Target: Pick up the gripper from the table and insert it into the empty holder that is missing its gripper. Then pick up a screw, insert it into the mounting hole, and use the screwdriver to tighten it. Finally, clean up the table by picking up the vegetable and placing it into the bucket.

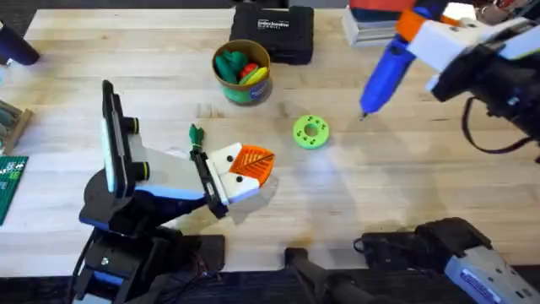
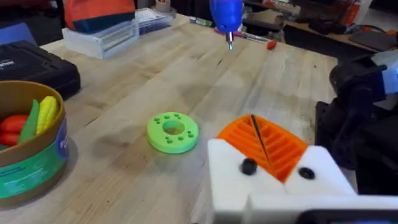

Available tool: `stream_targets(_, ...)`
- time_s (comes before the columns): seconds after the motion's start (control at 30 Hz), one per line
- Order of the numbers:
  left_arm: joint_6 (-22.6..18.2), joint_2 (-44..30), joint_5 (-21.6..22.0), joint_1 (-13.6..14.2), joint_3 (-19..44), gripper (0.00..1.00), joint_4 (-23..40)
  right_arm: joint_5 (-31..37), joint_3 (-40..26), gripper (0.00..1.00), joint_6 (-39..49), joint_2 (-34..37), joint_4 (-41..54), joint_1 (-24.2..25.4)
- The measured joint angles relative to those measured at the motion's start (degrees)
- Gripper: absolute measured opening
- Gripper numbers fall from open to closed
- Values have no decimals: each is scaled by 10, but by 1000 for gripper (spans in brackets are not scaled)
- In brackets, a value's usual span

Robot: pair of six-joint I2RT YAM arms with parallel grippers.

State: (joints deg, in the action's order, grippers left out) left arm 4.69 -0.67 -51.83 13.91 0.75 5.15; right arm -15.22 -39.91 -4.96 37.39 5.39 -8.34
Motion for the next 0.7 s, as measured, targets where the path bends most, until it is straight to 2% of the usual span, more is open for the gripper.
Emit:
stream_targets(0.3,0,0,0,0,0,7,0,-8,3,29,-17,75,-175,-200)
stream_targets(0.57,0,0,0,0,0,7,0,-11,3,29,-20,154,-350,-306)
stream_targets(0.7,0,0,0,0,0,7,0,-12,3,29,5,194,-412,-357)
